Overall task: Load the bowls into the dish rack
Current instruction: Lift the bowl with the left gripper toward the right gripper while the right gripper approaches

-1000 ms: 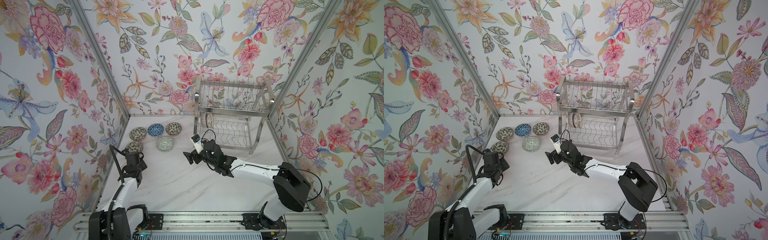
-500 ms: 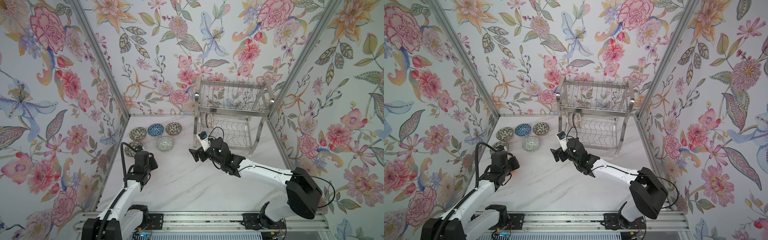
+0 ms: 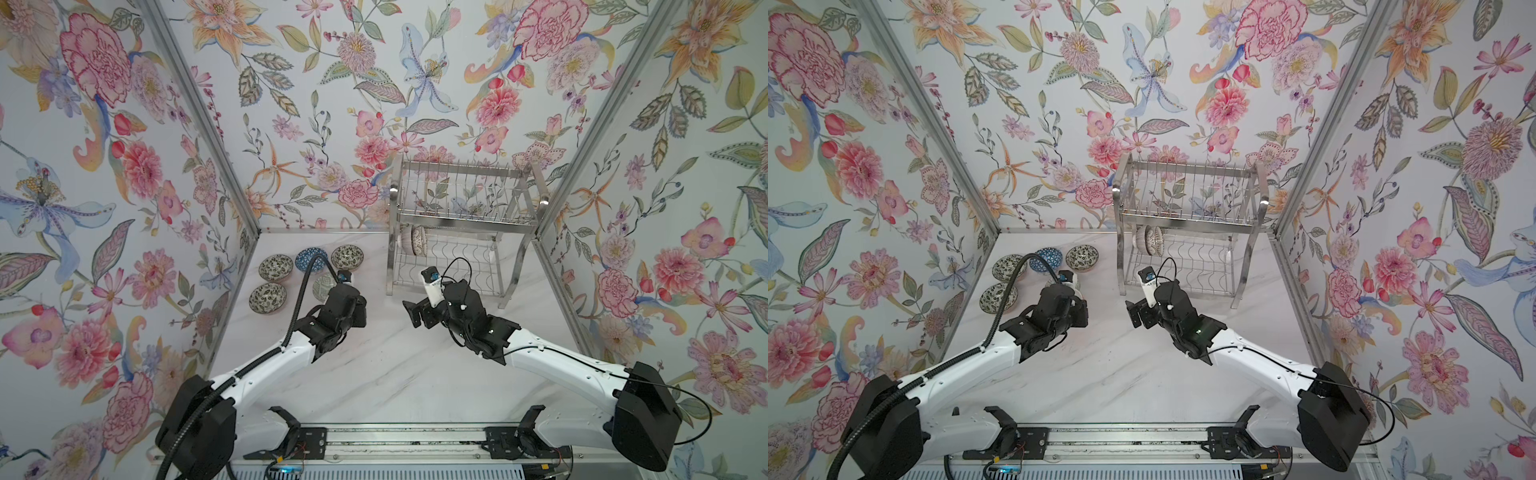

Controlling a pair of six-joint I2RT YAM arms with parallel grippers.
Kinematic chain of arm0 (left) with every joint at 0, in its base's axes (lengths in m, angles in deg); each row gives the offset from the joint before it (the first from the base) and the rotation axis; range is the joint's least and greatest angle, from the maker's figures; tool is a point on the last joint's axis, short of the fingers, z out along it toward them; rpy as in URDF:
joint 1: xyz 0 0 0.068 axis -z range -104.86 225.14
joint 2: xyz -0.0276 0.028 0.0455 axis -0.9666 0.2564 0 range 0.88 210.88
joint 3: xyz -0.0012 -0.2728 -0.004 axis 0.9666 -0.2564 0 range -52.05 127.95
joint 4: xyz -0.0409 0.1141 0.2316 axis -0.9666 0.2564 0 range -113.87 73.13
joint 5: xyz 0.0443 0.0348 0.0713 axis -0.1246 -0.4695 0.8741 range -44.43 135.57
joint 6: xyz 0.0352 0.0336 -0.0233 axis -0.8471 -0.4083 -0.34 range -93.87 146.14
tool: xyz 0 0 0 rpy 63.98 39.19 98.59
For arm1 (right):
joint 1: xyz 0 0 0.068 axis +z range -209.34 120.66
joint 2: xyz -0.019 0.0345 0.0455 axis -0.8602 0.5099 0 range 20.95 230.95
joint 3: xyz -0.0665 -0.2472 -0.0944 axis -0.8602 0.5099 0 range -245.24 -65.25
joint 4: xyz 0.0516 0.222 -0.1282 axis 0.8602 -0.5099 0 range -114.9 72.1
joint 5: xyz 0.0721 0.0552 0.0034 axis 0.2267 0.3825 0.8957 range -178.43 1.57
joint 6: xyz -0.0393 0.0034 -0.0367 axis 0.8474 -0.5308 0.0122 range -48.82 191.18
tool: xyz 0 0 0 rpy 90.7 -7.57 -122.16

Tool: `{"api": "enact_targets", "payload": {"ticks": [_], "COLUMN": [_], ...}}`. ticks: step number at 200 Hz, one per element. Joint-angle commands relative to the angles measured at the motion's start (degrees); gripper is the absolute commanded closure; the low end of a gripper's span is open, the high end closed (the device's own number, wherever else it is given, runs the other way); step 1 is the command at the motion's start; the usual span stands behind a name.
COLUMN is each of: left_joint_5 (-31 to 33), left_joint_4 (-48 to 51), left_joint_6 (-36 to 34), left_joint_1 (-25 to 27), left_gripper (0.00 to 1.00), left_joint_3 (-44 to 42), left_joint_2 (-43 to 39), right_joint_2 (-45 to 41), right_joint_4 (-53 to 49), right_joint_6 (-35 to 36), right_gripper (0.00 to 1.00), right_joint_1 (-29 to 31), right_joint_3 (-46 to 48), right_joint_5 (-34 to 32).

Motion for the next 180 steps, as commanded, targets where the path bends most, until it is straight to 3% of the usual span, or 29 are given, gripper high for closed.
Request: {"api": "enact_targets", "payload": {"ticks": [1,88,123,154,180], "left_joint_5": [1.3,0.7,-0.4,-0.7,-2.7], "left_joint_4": [-1.2,-2.0,-2.4,-2.5,-4.3], "left_joint_6": [-2.5,-5.2,-5.1,-4.8,-3.4], "left_joint_1": [2.8,12.7,13.9,14.6,14.6], "left_gripper": [1.0,1.0,1.0,1.0,0.93], "left_joint_3": [3.5,16.1,18.1,19.1,18.6], "left_joint_2": [5.4,24.3,26.8,28.5,29.2], "right_joint_2": [-3.4,-10.0,-13.8,-16.0,-16.6], "right_joint_4": [-2.7,-10.0,-11.7,-13.1,-12.9], "right_joint_6": [-0.8,-4.4,-6.8,-8.9,-9.9], "right_gripper": [0.01,0.01,0.01,0.01,0.01], "right_joint_1": [-1.0,-3.5,-5.9,-9.9,-12.2], "right_joint_3": [2.2,6.7,9.2,9.9,10.5], "right_joint_5": [-1.1,-4.2,-7.5,-6.0,-3.1]}}
